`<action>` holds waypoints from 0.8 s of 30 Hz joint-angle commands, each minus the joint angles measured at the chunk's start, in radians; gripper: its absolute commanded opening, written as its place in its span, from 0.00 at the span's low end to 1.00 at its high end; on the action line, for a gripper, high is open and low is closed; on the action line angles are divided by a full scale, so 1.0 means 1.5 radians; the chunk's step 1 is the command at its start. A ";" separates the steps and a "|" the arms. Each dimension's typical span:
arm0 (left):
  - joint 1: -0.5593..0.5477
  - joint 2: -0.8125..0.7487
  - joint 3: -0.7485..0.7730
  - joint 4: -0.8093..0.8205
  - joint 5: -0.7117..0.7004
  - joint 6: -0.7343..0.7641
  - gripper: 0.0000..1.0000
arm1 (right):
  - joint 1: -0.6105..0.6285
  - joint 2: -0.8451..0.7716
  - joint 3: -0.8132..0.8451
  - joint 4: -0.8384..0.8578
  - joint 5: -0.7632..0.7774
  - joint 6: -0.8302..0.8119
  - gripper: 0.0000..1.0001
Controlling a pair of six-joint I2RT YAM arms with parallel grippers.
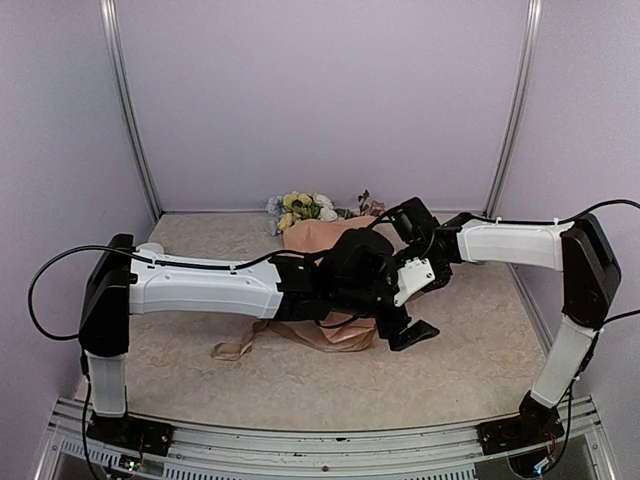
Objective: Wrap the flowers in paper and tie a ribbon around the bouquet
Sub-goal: Straighten the ribbon at the center of the board.
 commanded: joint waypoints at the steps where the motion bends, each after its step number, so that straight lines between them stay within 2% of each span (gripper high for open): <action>1: -0.052 0.033 0.063 -0.071 -0.267 0.122 0.99 | -0.007 -0.004 0.018 -0.004 0.003 -0.010 0.00; 3: -0.079 0.054 0.071 -0.077 -0.424 0.196 0.99 | -0.007 -0.003 0.019 -0.004 0.005 -0.011 0.00; 5: -0.089 0.054 0.064 -0.070 -0.470 0.238 0.99 | -0.007 -0.001 0.019 -0.007 0.008 -0.014 0.00; 7: -0.085 0.033 0.055 -0.089 -0.393 0.245 0.98 | -0.007 -0.001 0.020 -0.010 0.010 -0.016 0.00; 9: -0.073 0.006 0.062 -0.159 -0.211 0.241 0.97 | -0.006 -0.001 0.019 -0.011 0.011 -0.016 0.00; 11: -0.047 0.011 0.113 -0.293 0.012 0.238 0.96 | -0.007 -0.006 0.016 -0.012 0.014 -0.015 0.00; 12: -0.040 0.026 0.144 -0.340 0.051 0.226 0.92 | -0.007 -0.009 0.015 -0.013 0.016 -0.015 0.00; 15: -0.040 0.088 0.225 -0.465 0.049 0.204 0.80 | -0.007 -0.015 0.011 -0.015 0.024 -0.016 0.00; 17: -0.045 0.109 0.236 -0.501 0.025 0.204 0.76 | -0.007 -0.013 0.012 -0.019 0.027 -0.017 0.00; 20: -0.047 0.093 0.217 -0.469 -0.003 0.182 0.77 | -0.007 -0.010 0.013 -0.018 0.024 -0.017 0.00; 22: -0.039 0.035 0.174 -0.413 0.035 0.159 0.78 | -0.007 -0.010 0.009 -0.016 0.021 -0.016 0.00; 24: -0.013 -0.047 0.087 -0.331 0.079 0.112 0.78 | -0.007 -0.011 0.003 -0.014 0.018 -0.011 0.00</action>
